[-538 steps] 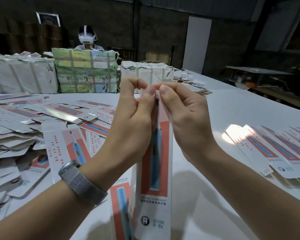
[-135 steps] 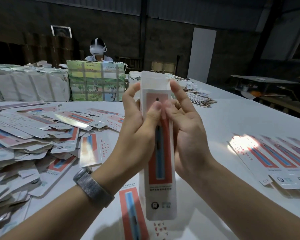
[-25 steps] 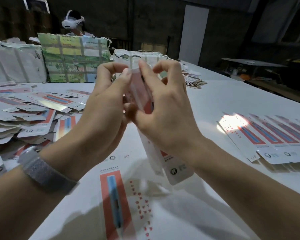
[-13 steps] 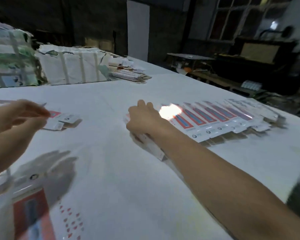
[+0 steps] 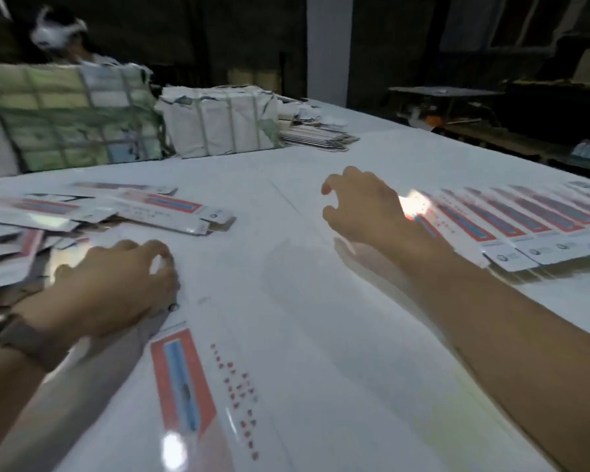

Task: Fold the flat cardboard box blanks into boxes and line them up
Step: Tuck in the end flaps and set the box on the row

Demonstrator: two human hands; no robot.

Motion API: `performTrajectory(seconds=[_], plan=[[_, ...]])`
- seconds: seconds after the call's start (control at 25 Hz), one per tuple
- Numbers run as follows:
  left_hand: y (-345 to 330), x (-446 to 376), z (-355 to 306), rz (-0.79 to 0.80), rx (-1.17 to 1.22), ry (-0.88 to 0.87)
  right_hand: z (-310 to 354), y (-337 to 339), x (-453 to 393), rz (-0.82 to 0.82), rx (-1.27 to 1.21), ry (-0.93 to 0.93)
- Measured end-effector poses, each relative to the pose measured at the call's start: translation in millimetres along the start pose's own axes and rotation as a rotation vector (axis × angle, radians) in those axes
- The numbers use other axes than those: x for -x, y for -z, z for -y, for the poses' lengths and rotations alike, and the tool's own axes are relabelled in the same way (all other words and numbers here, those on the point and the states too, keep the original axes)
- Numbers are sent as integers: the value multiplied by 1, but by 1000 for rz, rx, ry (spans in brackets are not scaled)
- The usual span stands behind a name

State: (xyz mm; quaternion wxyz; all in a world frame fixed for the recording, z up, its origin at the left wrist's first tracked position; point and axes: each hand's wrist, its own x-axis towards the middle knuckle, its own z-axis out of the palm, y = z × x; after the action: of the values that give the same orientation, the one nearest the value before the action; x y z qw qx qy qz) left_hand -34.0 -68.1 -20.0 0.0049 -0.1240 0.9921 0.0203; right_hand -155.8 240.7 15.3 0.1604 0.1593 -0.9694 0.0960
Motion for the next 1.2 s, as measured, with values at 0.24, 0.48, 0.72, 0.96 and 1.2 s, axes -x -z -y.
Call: performTrajectory(seconds=[0.24, 0.48, 0.72, 0.96, 1.2], plan=[[5, -2, 1, -24, 19, 23, 42, -9, 18, -101, -121, 223], [7, -4, 0, -95, 83, 48, 58, -12, 29, -189, -215, 311], [9, 0, -11, -153, 180, 51, 72, -14, 35, -171, -300, 363], [15, 2, -6, -69, 176, 133, 92, -13, 40, -115, -456, 408], [26, -2, 11, -99, 419, 324, 127, -14, 44, 94, -791, 359]])
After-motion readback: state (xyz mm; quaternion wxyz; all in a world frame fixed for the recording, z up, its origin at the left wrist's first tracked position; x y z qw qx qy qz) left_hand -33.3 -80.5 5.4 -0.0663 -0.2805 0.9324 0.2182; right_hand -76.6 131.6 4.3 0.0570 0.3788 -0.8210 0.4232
